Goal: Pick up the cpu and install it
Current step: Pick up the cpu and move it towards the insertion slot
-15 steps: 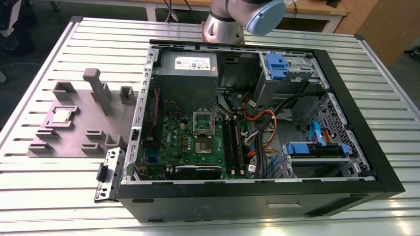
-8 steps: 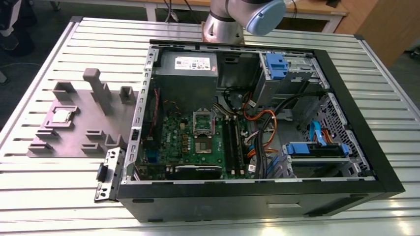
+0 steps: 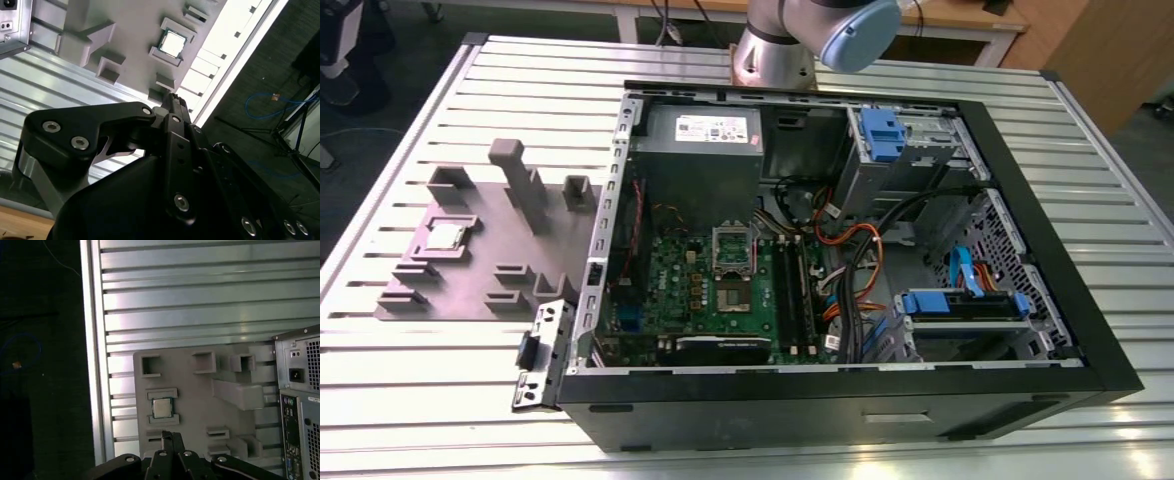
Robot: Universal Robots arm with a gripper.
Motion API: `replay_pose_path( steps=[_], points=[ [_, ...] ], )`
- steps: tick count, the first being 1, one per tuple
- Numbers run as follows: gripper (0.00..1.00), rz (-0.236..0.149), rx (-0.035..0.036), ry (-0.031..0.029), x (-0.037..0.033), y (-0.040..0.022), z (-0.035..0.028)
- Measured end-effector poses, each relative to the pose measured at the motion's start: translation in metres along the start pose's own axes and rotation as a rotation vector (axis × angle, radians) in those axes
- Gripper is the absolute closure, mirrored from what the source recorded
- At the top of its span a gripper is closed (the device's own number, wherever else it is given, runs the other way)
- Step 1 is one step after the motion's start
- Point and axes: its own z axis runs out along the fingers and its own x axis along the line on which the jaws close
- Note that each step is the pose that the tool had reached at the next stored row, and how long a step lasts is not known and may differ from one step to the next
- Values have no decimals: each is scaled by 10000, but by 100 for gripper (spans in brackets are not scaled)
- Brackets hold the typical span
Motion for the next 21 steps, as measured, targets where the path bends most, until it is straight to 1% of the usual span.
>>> replay_pose_path(
  steps=[6, 8, 9, 10, 11, 12, 14, 15, 16, 17, 18, 21],
  points=[
    [89, -4, 0, 1, 2, 0, -1],
    [77, -5, 0, 1, 2, 0, 0],
    [77, -39, 0, 7, 2, 0, 1],
    [71, -134, -2, 18, 3, 0, 5],
    [65, -246, -3, 45, 3, 0, 14],
    [65, -325, -2, 78, 3, -1, 26],
    [53, -427, 0, 152, 4, -1, 49],
    [53, -489, 1, 190, 5, -2, 60],
    [47, -566, 2, 226, 6, -3, 73],
    [47, -640, 1, 250, 8, -4, 88],
    [41, -678, 2, 268, 12, -7, 106],
    [41, -841, -1, 291, 25, -12, 159]
  ],
)
